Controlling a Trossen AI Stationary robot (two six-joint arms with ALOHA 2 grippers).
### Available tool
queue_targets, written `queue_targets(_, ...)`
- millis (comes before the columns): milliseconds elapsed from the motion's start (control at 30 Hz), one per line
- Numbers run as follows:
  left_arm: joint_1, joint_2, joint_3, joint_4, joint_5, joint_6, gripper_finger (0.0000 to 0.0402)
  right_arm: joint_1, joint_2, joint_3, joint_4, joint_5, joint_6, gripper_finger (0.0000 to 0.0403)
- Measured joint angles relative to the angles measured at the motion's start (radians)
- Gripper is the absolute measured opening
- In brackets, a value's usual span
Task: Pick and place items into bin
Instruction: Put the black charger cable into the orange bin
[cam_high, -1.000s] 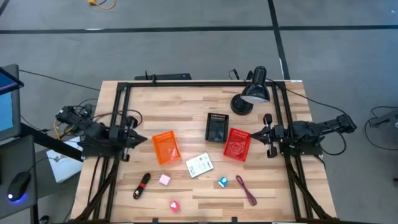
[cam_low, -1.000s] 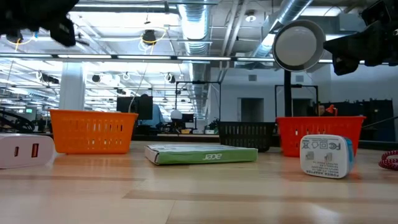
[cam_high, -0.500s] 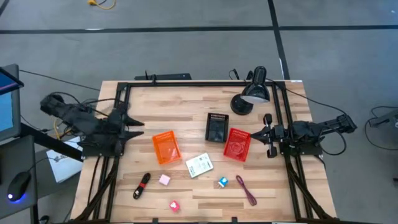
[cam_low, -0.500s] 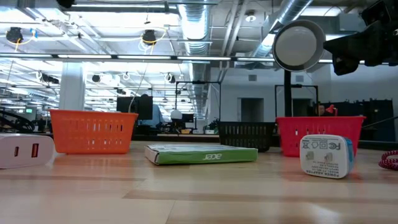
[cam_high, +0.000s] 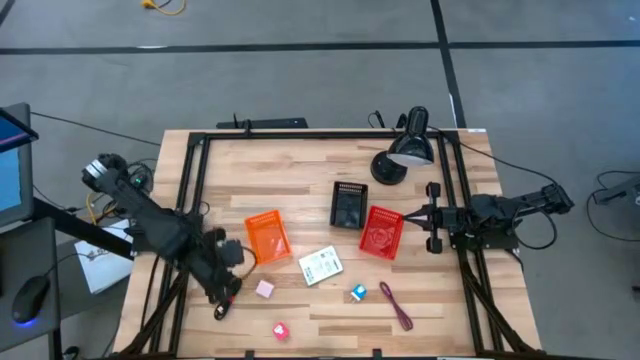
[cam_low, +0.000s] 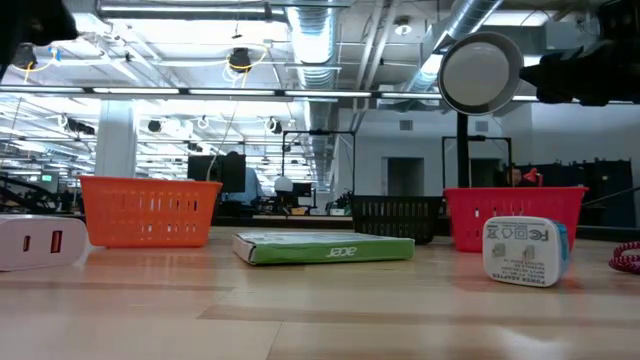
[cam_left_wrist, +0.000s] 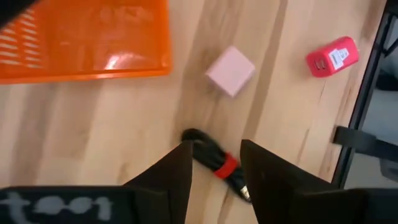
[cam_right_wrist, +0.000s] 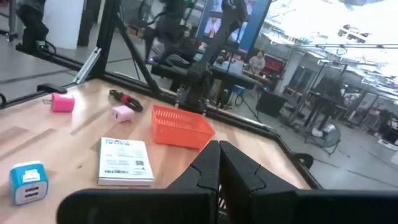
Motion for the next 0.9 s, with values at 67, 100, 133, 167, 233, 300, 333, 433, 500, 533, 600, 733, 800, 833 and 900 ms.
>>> queue_targets(67,-0.039,0.044,0.000,0.039,-0.043,-0.069,0.0122,0.000,0.000,-0.002,0.010,0.001,0.059,0.0001)
queue_targets(100,-0.055,0.064,0.001,0.056,-0.052,-0.116,0.0123,0.000,0.000,-0.003,0.019,0.001,0.118,0.0001)
queue_targets(133,-0.066,0.085,0.001,0.063,-0.053,-0.170,0.0124,0.000,0.000,-0.004,0.031,0.001,0.173,0.0001)
queue_targets(167,-0.075,0.107,0.001,0.062,-0.046,-0.228,0.0127,0.001,0.000,-0.004,0.045,0.001,0.218,0.0001)
queue_targets(233,-0.098,0.147,0.001,0.046,-0.008,-0.339,0.0134,0.001,0.000,-0.003,0.057,0.001,0.262,0.0001)
queue_targets(300,-0.118,0.182,0.001,0.013,0.043,-0.420,0.0144,0.000,0.000,-0.003,0.063,0.001,0.266,0.0001)
queue_targets(333,-0.125,0.200,0.001,-0.004,0.059,-0.445,0.0149,0.000,0.000,-0.003,0.072,0.001,0.266,0.0001)
queue_targets(433,-0.137,0.245,0.001,-0.009,0.070,-0.491,0.0168,0.001,0.000,-0.003,0.106,0.001,0.285,0.0001)
queue_targets(500,-0.137,0.277,0.001,0.001,0.079,-0.512,0.0182,0.003,0.000,-0.002,0.121,0.000,0.325,0.0001)
queue_targets(533,-0.137,0.294,0.001,0.007,0.098,-0.516,0.0190,0.002,0.000,-0.002,0.126,0.000,0.344,0.0001)
queue_targets(600,-0.137,0.327,0.001,0.010,0.127,-0.515,0.0203,0.002,0.000,-0.002,0.128,0.000,0.364,0.0001)
queue_targets(733,-0.142,0.398,0.001,0.006,0.146,-0.496,0.0228,0.002,0.000,-0.002,0.120,0.000,0.357,0.0001)
queue_targets(800,-0.142,0.422,0.001,0.006,0.143,-0.492,0.0236,0.002,0.000,-0.002,0.111,0.000,0.363,0.0001)
queue_targets(833,-0.142,0.432,0.001,0.015,0.132,-0.489,0.0237,0.002,0.000,-0.002,0.111,0.000,0.364,0.0001)
queue_targets(900,-0.142,0.447,0.002,0.046,0.116,-0.468,0.0239,0.002,0.000,-0.001,0.111,0.000,0.364,0.0001)
